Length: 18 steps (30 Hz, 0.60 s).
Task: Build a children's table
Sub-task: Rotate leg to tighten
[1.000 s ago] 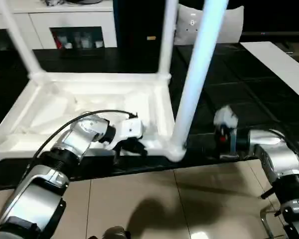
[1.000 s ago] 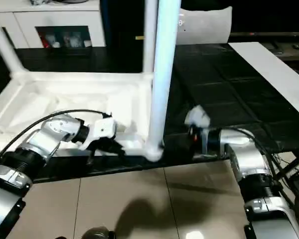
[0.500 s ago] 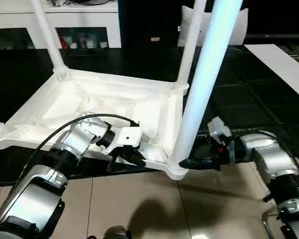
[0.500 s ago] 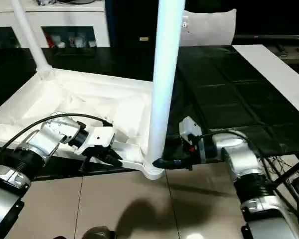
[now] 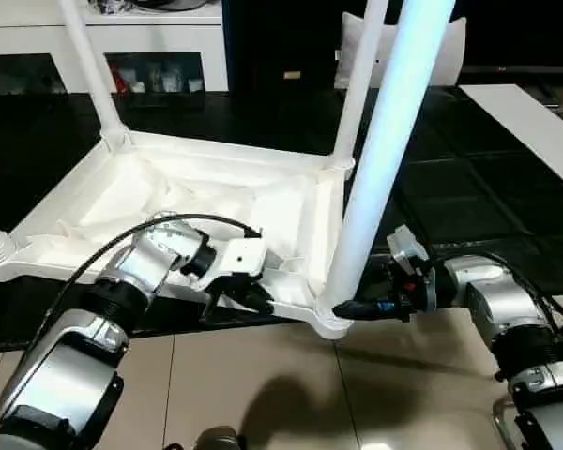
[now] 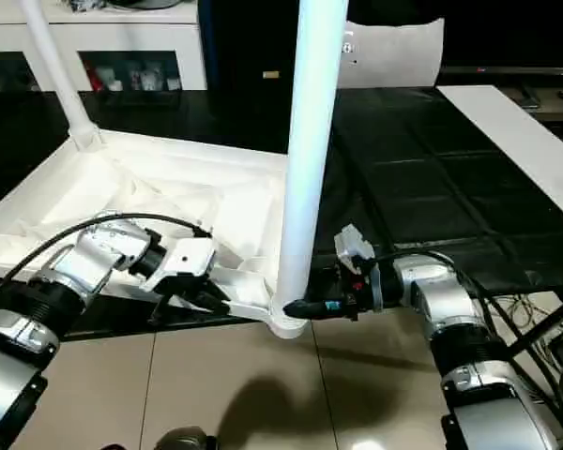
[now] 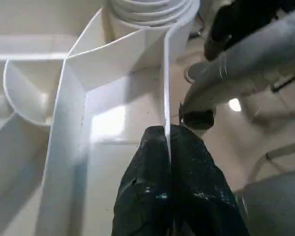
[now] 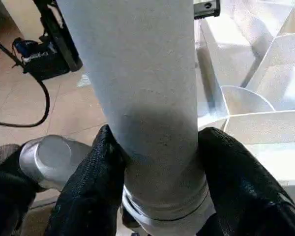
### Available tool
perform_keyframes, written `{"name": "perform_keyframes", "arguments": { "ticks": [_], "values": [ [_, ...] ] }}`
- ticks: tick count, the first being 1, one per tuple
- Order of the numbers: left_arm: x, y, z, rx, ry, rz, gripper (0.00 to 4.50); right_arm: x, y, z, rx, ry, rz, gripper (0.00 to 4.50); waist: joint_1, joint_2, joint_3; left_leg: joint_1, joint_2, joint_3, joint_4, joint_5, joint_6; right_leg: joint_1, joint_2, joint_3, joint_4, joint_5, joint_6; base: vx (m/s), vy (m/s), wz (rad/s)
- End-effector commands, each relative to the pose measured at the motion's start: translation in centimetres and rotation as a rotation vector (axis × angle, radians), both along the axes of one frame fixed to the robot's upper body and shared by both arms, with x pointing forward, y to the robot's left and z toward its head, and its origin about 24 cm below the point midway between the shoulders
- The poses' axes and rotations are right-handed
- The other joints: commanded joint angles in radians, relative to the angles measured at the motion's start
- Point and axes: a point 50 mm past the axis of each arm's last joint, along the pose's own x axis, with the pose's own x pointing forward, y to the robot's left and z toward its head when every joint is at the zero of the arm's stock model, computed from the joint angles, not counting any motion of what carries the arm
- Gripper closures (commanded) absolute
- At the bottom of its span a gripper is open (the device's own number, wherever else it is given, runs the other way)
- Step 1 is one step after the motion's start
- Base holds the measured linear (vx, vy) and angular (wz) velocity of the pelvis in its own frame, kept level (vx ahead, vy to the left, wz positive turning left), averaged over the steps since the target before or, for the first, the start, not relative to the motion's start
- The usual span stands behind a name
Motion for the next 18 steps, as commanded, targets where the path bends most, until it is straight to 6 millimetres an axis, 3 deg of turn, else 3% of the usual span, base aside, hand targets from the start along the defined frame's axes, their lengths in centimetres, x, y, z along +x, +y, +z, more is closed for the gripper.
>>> {"name": "perform_keyframes", "arguments": {
  "ticks": [1, 2, 5, 6, 7, 9, 11, 12, 13, 15, 18],
  "values": [
    [0.6, -1.2, 0.5, -0.031, -0.001, 0.062, 4.5, 0.6, 0.1, 0.3, 0.038, 0.003, -0.114, 2.45, -0.01, 0.0, -0.067, 0.025, 0.083, -0.042, -0.068, -0.234, 0.04, 0.043, -0.124, 0.072, -0.105, -0.433, -0.113, 0.0, 0.0, 0.0],
    [0.6, -1.2, 0.5, -0.031, -0.001, 0.062, 4.5, 0.6, 0.1, 0.3, 0.038, 0.003, -0.114, 2.46, -0.01, 0.0, -0.066, 0.026, 0.082, -0.043, -0.068, -0.238, 0.037, 0.042, -0.126, 0.071, -0.106, -0.448, -0.111, 0.0, 0.0, 0.0],
    [1.5, -2.2, 0.8, -0.092, 0.006, 0.227, 4.5, 2.8, 1.5, 0.6, -0.008, -0.018, -0.383, 2.47, -0.021, 0.002, -0.064, 0.032, 0.086, -0.05, -0.074, -0.268, 0.013, 0.038, -0.126, 0.067, -0.11, -0.485, -0.105, 0.0, 0.0, 0.0],
    [1.5, -2.3, 0.8, -0.096, 0.007, 0.237, 4.5, 3.0, 1.6, 0.6, -0.011, -0.019, -0.4, 2.48, -0.042, -0.002, -0.063, 0.023, 0.078, -0.054, -0.076, -0.286, -0.003, 0.047, -0.129, 0.062, -0.112, -0.513, -0.094, 0.0, 0.0, 0.0],
    [1.8, -2.7, 0.9, -0.115, 0.008, 0.29, 4.5, 3.7, 2.3, 0.8, -0.024, -0.027, -0.487, 2.5, -0.057, -0.004, -0.063, 0.023, 0.076, -0.055, -0.076, -0.286, -0.008, 0.047, -0.13, 0.062, -0.113, -0.517, -0.091, 0.0, 0.0, 0.0],
    [2.2, -3.2, 0.7, -0.12, 0.01, 0.37, 4.5, 4.7, 3.3, 1.2, -0.048, -0.031, -0.599, 2.51, -0.071, -0.006, -0.064, 0.018, 0.073, -0.055, -0.075, -0.27, -0.008, 0.049, -0.129, 0.063, -0.112, -0.509, -0.092, 0.0, 0.0, 0.0],
    [2.3, -3.5, 0.4, -0.115, 0.008, 0.408, 4.5, 5.4, 3.8, 1.4, -0.059, -0.015, -0.682, 2.51, -0.087, -0.007, -0.067, 0.014, 0.067, -0.052, -0.072, -0.241, 0.002, 0.05, -0.127, 0.066, -0.111, -0.472, -0.1, 0.0, 0.0, 0.0],
    [2.3, -3.6, 0.4, -0.113, 0.008, 0.419, 4.5, 5.6, 3.9, 1.4, -0.062, -0.009, -0.709, 2.51, -0.092, -0.008, -0.069, 0.01, 0.061, -0.046, -0.065, -0.207, 0.024, 0.052, -0.125, 0.068, -0.11, -0.433, -0.105, 0.0, 0.0, 0.0],
    [2.4, -3.8, 0.3, -0.117, 0.006, 0.44, 4.5, 5.8, 4.1, 1.5, -0.061, -0.003, -0.739, 2.51, -0.09, -0.007, -0.073, 0.008, 0.06, -0.042, -0.062, -0.175, 0.042, 0.053, -0.121, 0.071, -0.106, -0.383, -0.107, 0.0, 0.0, 0.0],
    [2.7, -5.4, 0.0, -0.14, -0.032, 0.558, 4.5, 6.9, 5.1, 1.9, -0.036, -0.009, -0.91, 2.51, -0.094, -0.004, -0.077, 0.006, 0.065, -0.043, -0.062, -0.14, 0.046, 0.049, -0.118, 0.071, -0.094, -0.303, -0.136, 0.0, 0.0, 0.0],
    [2.9, -6.1, 0.0, -0.146, -0.066, 0.601, 4.5, 7.2, 5.5, 2.1, -0.022, -0.033, -0.955, 2.51, -0.092, 0.0, -0.078, 0.005, 0.066, -0.04, -0.061, -0.127, 0.056, 0.05, -0.116, 0.072, -0.087, -0.215, -0.162, 0.0, 0.0, 0.0]
  ]
}}
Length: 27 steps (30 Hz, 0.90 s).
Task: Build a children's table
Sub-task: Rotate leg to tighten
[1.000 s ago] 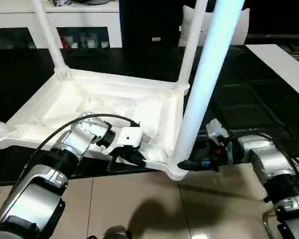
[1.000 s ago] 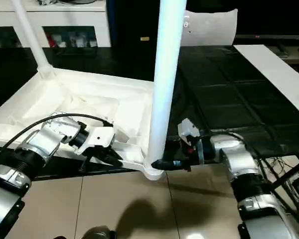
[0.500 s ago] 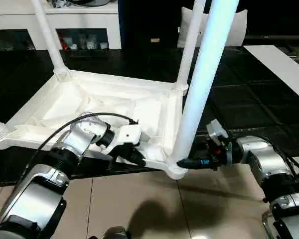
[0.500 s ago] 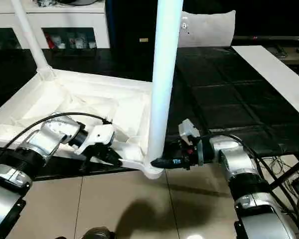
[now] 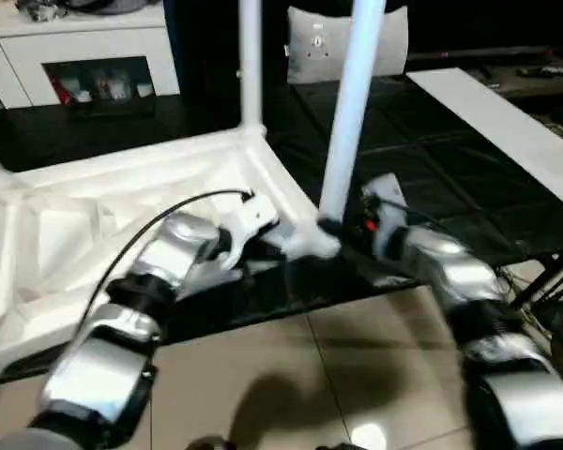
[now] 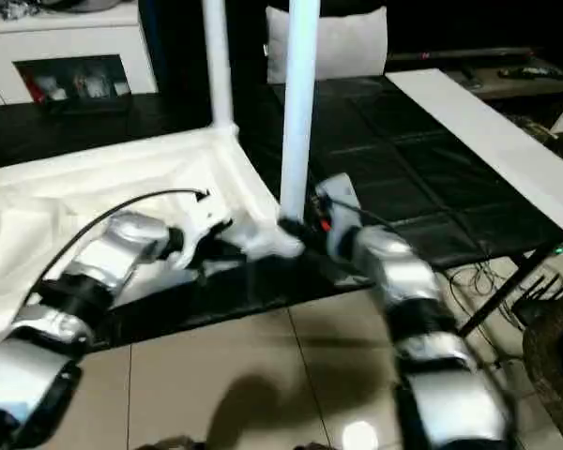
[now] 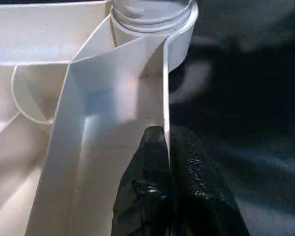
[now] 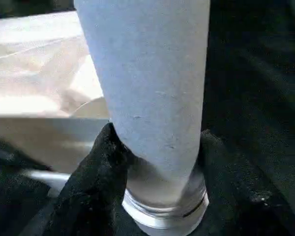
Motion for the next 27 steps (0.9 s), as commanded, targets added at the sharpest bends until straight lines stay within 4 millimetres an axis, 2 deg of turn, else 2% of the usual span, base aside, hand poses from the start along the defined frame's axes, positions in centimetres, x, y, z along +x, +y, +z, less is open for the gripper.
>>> {"name": "perform_keyframes", "arguments": {
  "ticks": [1, 5, 6, 7, 10, 13, 14, 15, 16, 19, 20, 23, 24, 27],
  "values": [
    [-0.4, -3.0, 0.4, -0.044, -0.015, -0.067, 4.5, 0.6, 0.9, 1.0, 0.03, -0.037, -0.04, 1.97, 0.01, 0.001, -0.08, 0.009, 0.066, -0.04, -0.057, -0.126, 0.059, 0.062, -0.116, 0.072, -0.084, -0.209, -0.157, 0.0, 0.0, 0.0],
    [0.0, -2.8, 0.7, -0.028, -0.056, -0.016, 4.5, 0.4, 0.8, 1.5, 0.082, -0.072, -0.043, 1.62, 0.015, -0.001, -0.082, 0.01, 0.071, -0.039, -0.056, -0.115, 0.08, 0.065, -0.119, 0.074, -0.076, -0.148, -0.178, 0.0, 0.0, 0.0],
    [0.1, -2.7, 0.7, -0.027, -0.058, -0.015, 4.5, 0.4, 0.7, 1.6, 0.085, -0.078, -0.043, 1.62, 0.018, -0.002, -0.081, 0.01, 0.071, -0.039, -0.057, -0.116, 0.083, 0.065, -0.119, 0.074, -0.076, -0.149, -0.174, 0.0, 0.0, 0.0],
    [0.1, -2.5, 0.8, -0.022, -0.064, -0.022, 4.5, 0.3, 0.4, 1.9, 0.095, -0.113, -0.024, 1.36, 0.019, -0.001, -0.08, 0.01, 0.07, -0.039, -0.057, -0.119, 0.084, 0.065, -0.119, 0.074, -0.078, -0.154, -0.17, 0.0, 0.0, 0.0],
    [0.1, -2.2, 0.8, -0.017, -0.074, -0.037, 4.5, 0.1, 0.1, 2.2, 0.097, -0.141, 0.004, 1.24, 0.022, -0.002, -0.078, 0.011, 0.069, -0.038, -0.058, -0.135, 0.082, 0.066, -0.119, 0.074, -0.083, -0.193, -0.153, 0.0, 0.0, 0.0],
    [-0.1, -0.9, 0.8, 0.019, -0.097, -0.107, 4.5, -1.1, -1.6, 1.7, 0.019, -0.142, 0.157, 0.85, 0.03, -0.003, -0.077, 0.012, 0.069, -0.039, -0.058, -0.142, 0.082, 0.066, -0.118, 0.073, -0.088, -0.226, -0.134, 0.0, 0.0, 0.0],
    [-0.2, -0.4, 0.7, 0.037, -0.107, -0.15, 4.5, -1.5, -2.3, 1.5, -0.008, -0.134, 0.212, 0.85, 0.033, -0.004, -0.076, 0.011, 0.069, -0.039, -0.058, -0.144, 0.087, 0.066, -0.116, 0.071, -0.089, -0.232, -0.125, 0.0, 0.0, 0.0],
    [-0.2, -0.3, 0.7, 0.038, -0.108, -0.154, 4.5, -1.5, -2.4, 1.5, -0.01, -0.133, 0.216, 0.78, 0.034, -0.006, -0.076, 0.01, 0.068, -0.037, -0.057, -0.147, 0.09, 0.066, -0.115, 0.072, -0.09, -0.238, -0.117, 0.0, 0.0, 0.0],
    [-0.3, 0.0, 0.6, 0.051, -0.102, -0.175, 4.5, -1.7, -2.9, 1.5, -0.029, -0.134, 0.241, 0.67, 0.036, -0.004, -0.076, 0.01, 0.07, -0.038, -0.057, -0.148, 0.086, 0.064, -0.116, 0.071, -0.088, -0.248, -0.116, 0.0, 0.0, 0.0],
    [-0.8, 0.8, 0.6, 0.066, -0.092, -0.264, 4.5, -2.1, -4.0, 1.9, -0.087, -0.155, 0.308, 0.67, 0.041, -0.003, -0.077, 0.011, 0.071, -0.038, -0.057, -0.151, 0.08, 0.062, -0.116, 0.071, -0.089, -0.265, -0.114, 0.0, 0.0, 0.0],
    [-1.1, 1.2, 0.7, 0.071, -0.088, -0.333, 4.5, -2.3, -4.6, 2.1, -0.106, -0.16, 0.366, 0.67, 0.044, -0.005, -0.076, 0.013, 0.072, -0.037, -0.057, -0.152, 0.078, 0.06, -0.117, 0.071, -0.089, -0.267, -0.117, 0.0, 0.0, 0.0],
    [-1.4, 1.7, 0.8, 0.09, -0.071, -0.405, 4.5, -3.2, -5.2, 2.3, -0.121, -0.153, 0.504, 0.67, 0.058, -0.004, -0.077, 0.016, 0.076, -0.036, -0.055, -0.155, 0.088, 0.058, -0.116, 0.074, -0.086, -0.253, -0.114, 0.0, 0.0, 0.0],
    [-1.5, 1.9, 0.8, 0.101, -0.066, -0.426, 4.5, -3.5, -5.3, 2.3, -0.121, -0.143, 0.541, 0.67, 0.06, -0.007, -0.076, 0.015, 0.078, -0.035, -0.056, -0.155, 0.087, 0.056, -0.116, 0.074, -0.083, -0.243, -0.123, 0.0, 0.0, 0.0],
    [-2.1, 2.4, 0.7, 0.125, -0.042, -0.525, 4.5, -4.1, -5.8, 2.3, -0.128, -0.119, 0.638, 0.67, 0.069, -0.007, -0.076, 0.013, 0.075, -0.037, -0.055, -0.161, 0.093, 0.059, -0.12, 0.072, -0.086, -0.275, -0.115, 0.0, 0.0, 0.0]
  ]
}}
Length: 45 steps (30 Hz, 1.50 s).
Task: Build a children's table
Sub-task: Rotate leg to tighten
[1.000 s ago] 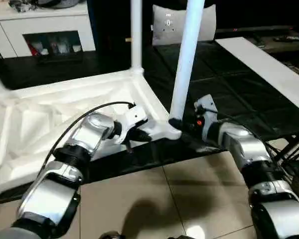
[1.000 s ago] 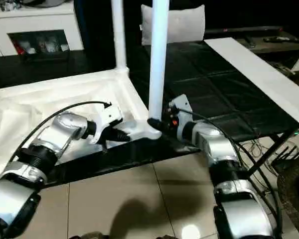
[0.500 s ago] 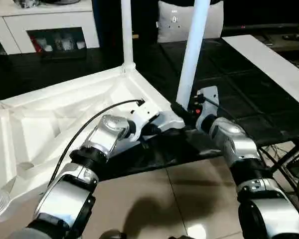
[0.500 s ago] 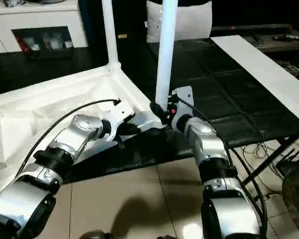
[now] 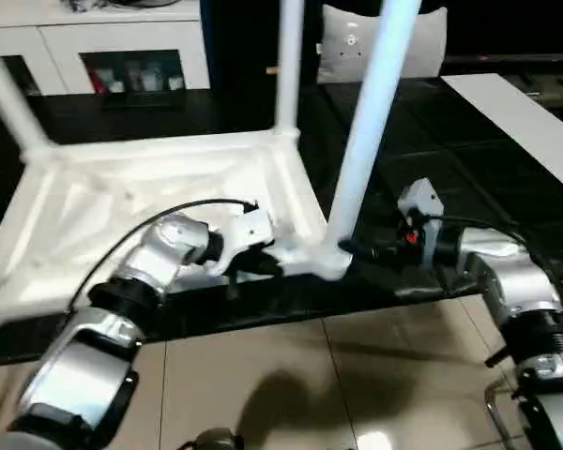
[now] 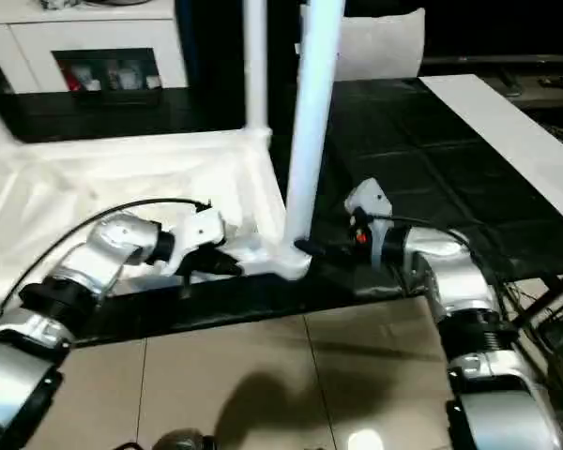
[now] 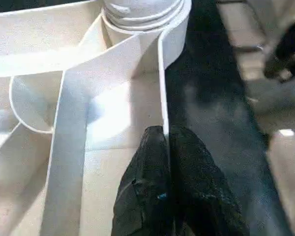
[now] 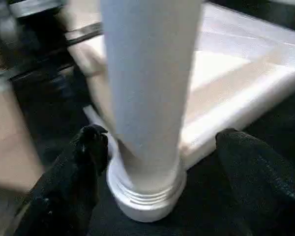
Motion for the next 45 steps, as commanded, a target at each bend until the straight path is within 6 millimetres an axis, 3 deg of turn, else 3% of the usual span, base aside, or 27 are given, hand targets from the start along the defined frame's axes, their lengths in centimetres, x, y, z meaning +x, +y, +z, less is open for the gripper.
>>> {"name": "perform_keyframes", "arguments": {
  "ticks": [1, 5, 14, 22, 29, 31, 33, 34, 36, 37, 38, 39, 42, 44, 45],
  "values": [
    [-1.0, -0.6, 0.1, 0.032, 0.015, -0.169, 4.5, -0.4, -0.1, 0.0, -0.01, 0.016, 0.084, 0.83, 0.001, -0.008, -0.076, 0.015, 0.076, -0.037, -0.058, -0.153, 0.088, 0.058, -0.119, 0.072, -0.084, -0.278, -0.118, 0.0, 0.0, 0.0],
    [-1.4, -0.4, 0.2, 0.027, 0.043, -0.242, 4.5, -0.9, 0.2, -0.1, 0.014, 0.061, 0.184, 1.11, 0.007, -0.007, -0.076, 0.017, 0.079, -0.036, -0.058, -0.163, 0.08, 0.055, -0.119, 0.072, -0.084, -0.286, -0.129, 0.0, 0.0, 0.0],
    [-1.7, -0.6, 0.4, 0.045, 0.052, -0.323, 4.5, -2.3, 1.5, -0.6, 0.051, 0.136, 0.363, 1.74, 0.015, -0.008, -0.075, 0.018, 0.079, -0.038, -0.06, -0.165, 0.069, 0.055, -0.122, 0.072, -0.09, -0.339, -0.11, 0.0, 0.0, 0.0],
    [-1.9, -0.3, 0.1, 0.054, 0.083, -0.33, 4.5, -2.7, 1.8, -0.8, 0.101, 0.19, 0.391, 2.41, 0.027, -0.008, -0.078, 0.019, 0.08, -0.038, -0.058, -0.146, 0.071, 0.055, -0.123, 0.073, -0.085, -0.309, -0.113, 0.0, 0.0, 0.0],
    [-1.9, -0.2, 0.1, 0.009, 0.148, -0.264, 4.5, -2.1, 2.0, -1.4, 0.137, 0.204, 0.318, 2.51, 0.025, -0.007, -0.077, 0.019, 0.081, -0.039, -0.059, -0.147, 0.065, 0.054, -0.123, 0.072, -0.085, -0.317, -0.118, 0.0, 0.0, 0.0],
    [-1.2, -0.7, 0.3, -0.047, 0.131, -0.159, 4.5, -0.6, 2.4, -2.3, 0.129, 0.208, 0.112, 2.52, 0.019, -0.008, -0.074, 0.018, 0.078, -0.038, -0.06, -0.161, 0.052, 0.055, -0.126, 0.07, -0.09, -0.355, -0.117, 0.0, 0.0, 0.0],
    [-1.0, -1.0, 0.4, -0.069, 0.118, -0.138, 4.5, -0.1, 2.6, -2.5, 0.125, 0.205, 0.04, 2.52, -0.002, -0.009, -0.067, 0.021, 0.071, -0.041, -0.063, -0.2, 0.026, 0.054, -0.124, 0.063, -0.104, -0.457, -0.091, 0.0, 0.0, 0.0],
    [-0.7, -1.1, 0.4, -0.076, 0.113, -0.09, 4.5, 0.6, 2.8, -2.6, 0.129, 0.193, -0.054, 2.52, -0.004, -0.005, -0.066, 0.024, 0.069, -0.042, -0.063, -0.21, 0.024, 0.054, -0.125, 0.063, -0.109, -0.484, -0.081, 0.0, 0.0, 0.0],
    [-0.4, -1.4, 0.4, -0.078, 0.099, -0.038, 4.5, 1.3, 3.0, -2.6, 0.132, 0.183, -0.148, 2.53, -0.022, -0.007, -0.065, 0.025, 0.071, -0.046, -0.066, -0.231, 0.01, 0.054, -0.125, 0.061, -0.112, -0.518, -0.069, 0.0, 0.0, 0.0],
    [-0.2, -1.6, 0.4, -0.085, 0.104, 0.013, 4.5, 1.7, 3.3, -2.4, 0.127, 0.172, -0.192, 2.54, -0.031, -0.009, -0.066, 0.019, 0.071, -0.049, -0.069, -0.224, 0.009, 0.061, -0.125, 0.061, -0.109, -0.507, -0.065, 0.0, 0.0, 0.0],
    [0.1, -1.9, 0.3, -0.092, 0.105, 0.071, 4.5, 2.1, 3.8, -2.2, 0.125, 0.158, -0.239, 2.54, -0.037, -0.003, -0.069, 0.021, 0.073, -0.049, -0.069, -0.217, 0.006, 0.058, -0.124, 0.065, -0.104, -0.47, -0.078, 0.0, 0.0, 0.0],
    [0.3, -2.2, 0.3, -0.097, 0.103, 0.124, 4.5, 2.4, 4.2, -2.1, 0.125, 0.152, -0.288, 2.54, -0.047, -0.005, -0.069, 0.023, 0.074, -0.048, -0.068, -0.216, 0.007, 0.055, -0.124, 0.067, -0.103, -0.44, -0.096, 0.0, 0.0, 0.0],
    [0.7, -3.8, 0.2, -0.131, 0.089, 0.256, 4.5, 3.8, 5.2, -1.7, 0.159, 0.162, -0.501, 2.54, -0.054, -0.007, -0.07, 0.022, 0.068, -0.045, -0.064, -0.194, 0.013, 0.057, -0.123, 0.069, -0.101, -0.405, -0.12, 0.0, 0.0, 0.0],
    [0.7, -4.6, 0.2, -0.149, 0.082, 0.287, 4.5, 4.2, 5.6, -1.5, 0.161, 0.136, -0.542, 2.54, -0.06, -0.007, -0.073, 0.017, 0.064, -0.042, -0.061, -0.167, 0.026, 0.061, -0.123, 0.071, -0.099, -0.376, -0.123, 0.0, 0.0, 0.0],
    [0.7, -4.8, 0.3, -0.15, 0.079, 0.291, 4.5, 4.2, 5.8, -1.4, 0.153, 0.116, -0.53, 2.2, -0.06, -0.01, -0.076, 0.016, 0.063, -0.04, -0.059, -0.15, 0.039, 0.061, -0.119, 0.07, -0.097, -0.343, -0.123, 0.0, 0.0, 0.0]
  ]
}}
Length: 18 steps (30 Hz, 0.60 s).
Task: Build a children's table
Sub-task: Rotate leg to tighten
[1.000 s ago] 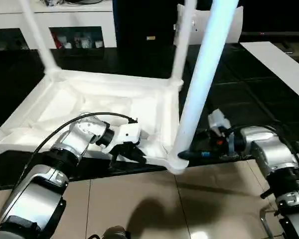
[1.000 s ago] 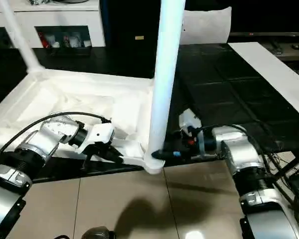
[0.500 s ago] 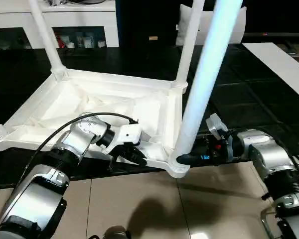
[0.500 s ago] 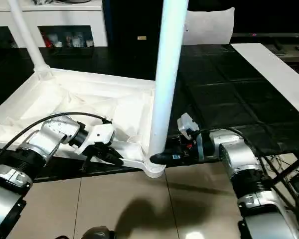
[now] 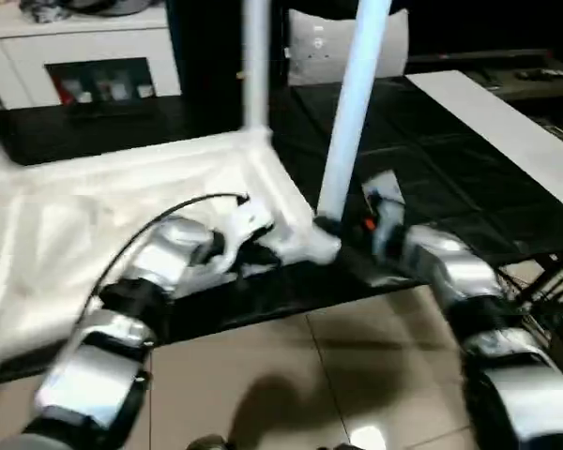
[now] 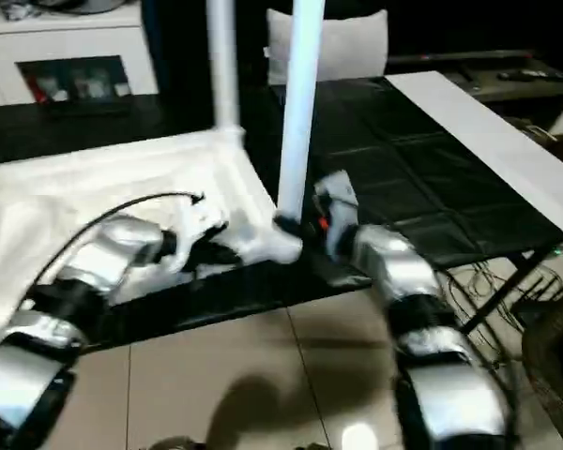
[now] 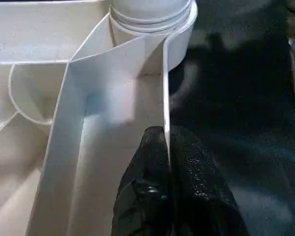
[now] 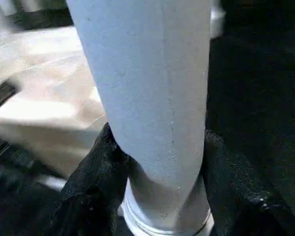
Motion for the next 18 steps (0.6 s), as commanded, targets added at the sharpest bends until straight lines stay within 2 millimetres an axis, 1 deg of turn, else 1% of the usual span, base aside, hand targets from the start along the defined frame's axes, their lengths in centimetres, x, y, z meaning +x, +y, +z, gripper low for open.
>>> {"name": "perform_keyframes", "arguments": {
  "ticks": [1, 2, 3, 4, 6, 7, 8, 9, 10, 11, 12, 14, 15, 16, 18],
  "values": [
    [-0.5, -2.8, 0.8, -0.061, -0.017, -0.091, 4.5, 0.3, 0.8, 0.4, -0.01, -0.024, -0.018, 1.99, 0.013, -0.008, -0.075, 0.007, 0.063, -0.04, -0.06, -0.142, 0.055, 0.06, -0.119, 0.071, -0.095, -0.325, -0.126, 0.0, 0.0, 0.0],
    [-0.5, -3.1, 0.8, -0.063, -0.023, -0.09, 4.5, 0.3, 1.1, 0.5, -0.001, -0.037, -0.003, 1.86, 0.015, -0.006, -0.079, 0.006, 0.066, -0.04, -0.059, -0.125, 0.066, 0.06, -0.118, 0.072, -0.088, -0.276, -0.136, 0.0, 0.0, 0.0],
    [-0.5, -3.1, 0.8, -0.054, -0.034, -0.088, 4.5, 0.1, 1.3, 0.7, 0.01, -0.045, 0.024, 1.86, 0.015, -0.006, -0.081, 0.003, 0.066, -0.04, -0.058, -0.105, 0.079, 0.062, -0.115, 0.073, -0.079, -0.216, -0.151, 0.0, 0.0, 0.0],
    [-0.4, -3.1, 0.8, -0.048, -0.04, -0.086, 4.5, 0.0, 1.4, 0.7, 0.015, -0.05, 0.04, 1.83, 0.017, -0.006, -0.082, 0.004, 0.067, -0.037, -0.057, -0.095, 0.092, 0.061, -0.114, 0.073, -0.077, -0.18, -0.16, 0.0, 0.0, 0.0],
    [-0.2, -2.8, 0.9, -0.029, -0.058, -0.074, 4.5, -0.2, 1.2, 0.9, 0.01, -0.063, 0.052, 1.64, 0.024, -0.005, -0.081, 0.005, 0.068, -0.037, -0.057, -0.095, 0.1, 0.06, -0.115, 0.073, -0.076, -0.167, -0.164, 0.0, 0.0, 0.0],
    [-0.2, -2.6, 0.9, -0.023, -0.066, -0.074, 4.5, -0.2, 0.9, 0.9, 0.006, -0.068, 0.054, 1.51, 0.027, -0.005, -0.081, 0.004, 0.068, -0.037, -0.057, -0.093, 0.101, 0.061, -0.115, 0.073, -0.075, -0.167, -0.163, 0.0, 0.0, 0.0],
    [-0.2, -2.3, 1.0, -0.015, -0.076, -0.083, 4.5, -0.4, 0.4, 0.9, -0.007, -0.077, 0.061, 1.42, 0.03, -0.003, -0.08, 0.005, 0.069, -0.037, -0.057, -0.099, 0.097, 0.06, -0.115, 0.072, -0.077, -0.175, -0.161, 0.0, 0.0, 0.0],
    [-0.1, -2.0, 1.0, -0.002, -0.081, -0.083, 4.5, -0.5, 0.0, 0.8, -0.017, -0.083, 0.065, 1.38, 0.032, -0.004, -0.08, 0.005, 0.069, -0.038, -0.058, -0.105, 0.095, 0.062, -0.115, 0.071, -0.078, -0.182, -0.157, 0.0, 0.0, 0.0],
    [-0.2, -1.4, 1.0, 0.033, -0.108, -0.124, 4.5, -0.7, -1.0, 0.8, -0.033, -0.094, 0.089, 1.31, 0.035, -0.004, -0.079, 0.006, 0.07, -0.038, -0.059, -0.119, 0.093, 0.061, -0.115, 0.071, -0.081, -0.202, -0.147, 0.0, 0.0, 0.0],
    [-0.2, -1.2, 1.0, 0.045, -0.118, -0.144, 4.5, -0.8, -1.3, 0.8, -0.037, -0.097, 0.099, 1.19, 0.036, -0.004, -0.078, 0.006, 0.069, -0.037, -0.059, -0.124, 0.093, 0.062, -0.115, 0.071, -0.082, -0.211, -0.141, 0.0, 0.0, 0.0],
    [-0.3, -1.0, 1.0, 0.052, -0.118, -0.156, 4.5, -0.9, -1.6, 0.9, -0.04, -0.102, 0.114, 1.06, 0.037, -0.001, -0.078, 0.006, 0.07, -0.038, -0.059, -0.131, 0.087, 0.06, -0.116, 0.072, -0.082, -0.225, -0.133, 0.0, 0.0, 0.0],
    [-0.5, -0.3, 0.8, 0.075, -0.116, -0.213, 4.5, -1.6, -2.7, 1.1, -0.062, -0.119, 0.198, 0.86, 0.043, -0.002, -0.076, 0.007, 0.07, -0.037, -0.06, -0.143, 0.084, 0.06, -0.115, 0.071, -0.087, -0.254, -0.121, 0.0, 0.0, 0.0],
    [-0.6, 0.1, 0.8, 0.085, -0.13, -0.259, 4.5, -2.2, -3.3, 1.2, -0.069, -0.119, 0.261, 0.86, 0.049, -0.002, -0.076, 0.008, 0.07, -0.037, -0.059, -0.149, 0.085, 0.06, -0.114, 0.071, -0.089, -0.267, -0.109, 0.0, 0.0, 0.0],
    [-0.8, 0.3, 0.8, 0.092, -0.14, -0.291, 4.5, -2.6, -3.6, 1.2, -0.073, -0.117, 0.302, 0.76, 0.052, -0.002, -0.076, 0.007, 0.069, -0.036, -0.059, -0.151, 0.089, 0.06, -0.112, 0.071, -0.09, -0.271, -0.103, 0.0, 0.0, 0.0],
    [-1.1, 0.6, 0.8, 0.097, -0.15, -0.372, 4.5, -3.1, -4.3, 1.5, -0.086, -0.124, 0.357, 0.55, 0.063, -0.002, -0.076, 0.01, 0.073, -0.037, -0.06, -0.158, 0.087, 0.057, -0.113, 0.071, -0.09, -0.278, -0.093, 0.0, 0.0, 0.0]
  ]
}}
